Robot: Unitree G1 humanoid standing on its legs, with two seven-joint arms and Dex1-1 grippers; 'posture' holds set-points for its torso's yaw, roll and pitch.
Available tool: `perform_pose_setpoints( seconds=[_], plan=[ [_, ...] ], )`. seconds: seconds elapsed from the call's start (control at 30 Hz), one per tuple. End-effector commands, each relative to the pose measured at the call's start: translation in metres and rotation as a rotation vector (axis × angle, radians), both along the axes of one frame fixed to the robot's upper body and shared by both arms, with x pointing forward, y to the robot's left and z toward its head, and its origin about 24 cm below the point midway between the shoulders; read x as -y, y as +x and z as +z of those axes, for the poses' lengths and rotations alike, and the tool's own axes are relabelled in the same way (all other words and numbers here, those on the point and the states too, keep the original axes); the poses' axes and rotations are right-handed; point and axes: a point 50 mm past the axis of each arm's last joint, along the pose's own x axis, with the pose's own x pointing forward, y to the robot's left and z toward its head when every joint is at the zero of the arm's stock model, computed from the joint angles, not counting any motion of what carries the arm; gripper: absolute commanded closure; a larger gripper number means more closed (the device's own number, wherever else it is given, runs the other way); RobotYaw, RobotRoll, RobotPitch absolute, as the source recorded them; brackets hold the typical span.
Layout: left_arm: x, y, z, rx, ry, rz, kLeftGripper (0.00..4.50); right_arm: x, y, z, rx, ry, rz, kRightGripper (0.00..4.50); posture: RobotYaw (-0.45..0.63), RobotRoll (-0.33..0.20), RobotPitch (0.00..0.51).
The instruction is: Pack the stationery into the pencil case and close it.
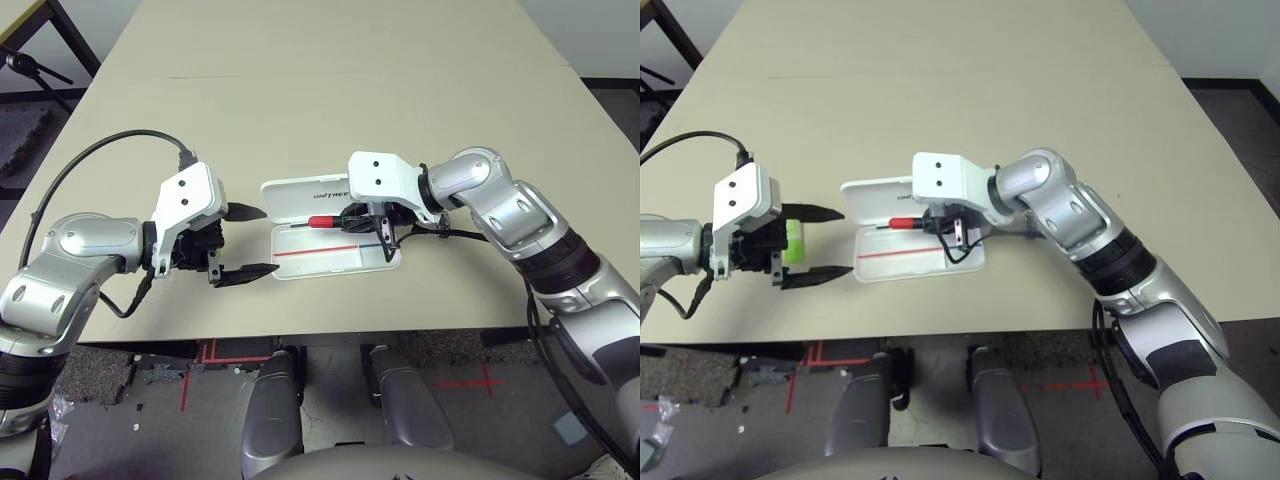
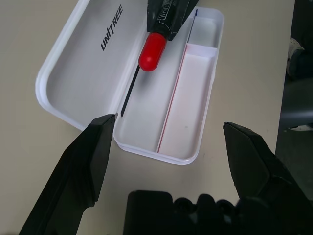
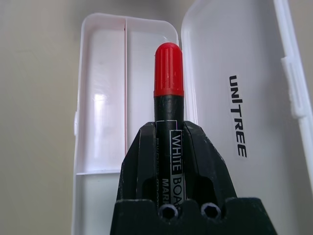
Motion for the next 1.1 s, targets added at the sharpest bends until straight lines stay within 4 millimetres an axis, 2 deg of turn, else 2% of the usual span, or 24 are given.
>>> perform_pose_setpoints(
  seconds=[0.03, 0.07, 0.37, 0.63, 0.7, 0.93, 1.03, 1.1],
  plan=[
    [-0.003, -0.002, 0.000, -0.021, 0.010, 0.049, 0.00, -0.002, 0.000, -0.010, 0.007, -0.029, 0.022, 3.99, -0.01, 0.000, 0.210],
    [-0.004, -0.002, -0.001, -0.028, 0.010, 0.063, 0.00, -0.002, 0.000, -0.010, 0.010, -0.029, 0.023, 3.28, -0.01, 0.000, 0.210],
    [-0.007, -0.001, -0.002, -0.059, 0.013, 0.154, 0.00, 0.003, 0.002, -0.004, 0.019, 0.005, 0.024, 0.01, -0.02, 0.000, 0.212],
    [-0.013, 0.003, -0.003, -0.073, -0.010, 0.329, 0.00, 0.024, -0.018, 0.008, -0.193, 0.074, 0.076, 0.01, -0.01, 0.000, 0.214],
    [-0.012, 0.002, -0.003, -0.075, -0.017, 0.368, 0.00, 0.037, -0.024, 0.013, -0.251, 0.088, 0.075, 0.01, -0.01, 0.000, 0.216],
    [-0.016, 0.006, -0.007, -0.079, -0.041, 0.592, 0.00, 0.082, -0.028, 0.031, -0.321, 0.094, -0.018, 0.01, 0.00, 0.000, 0.224],
    [-0.020, 0.007, -0.010, -0.090, -0.058, 0.700, 0.00, 0.092, -0.030, 0.033, -0.337, 0.079, -0.038, 0.01, 0.00, 0.000, 0.230],
    [-0.027, 0.015, -0.009, -0.097, -0.104, 0.836, 0.00, 0.095, -0.031, 0.033, -0.342, 0.068, -0.047, 0.01, 0.01, 0.000, 0.232]
  ],
)
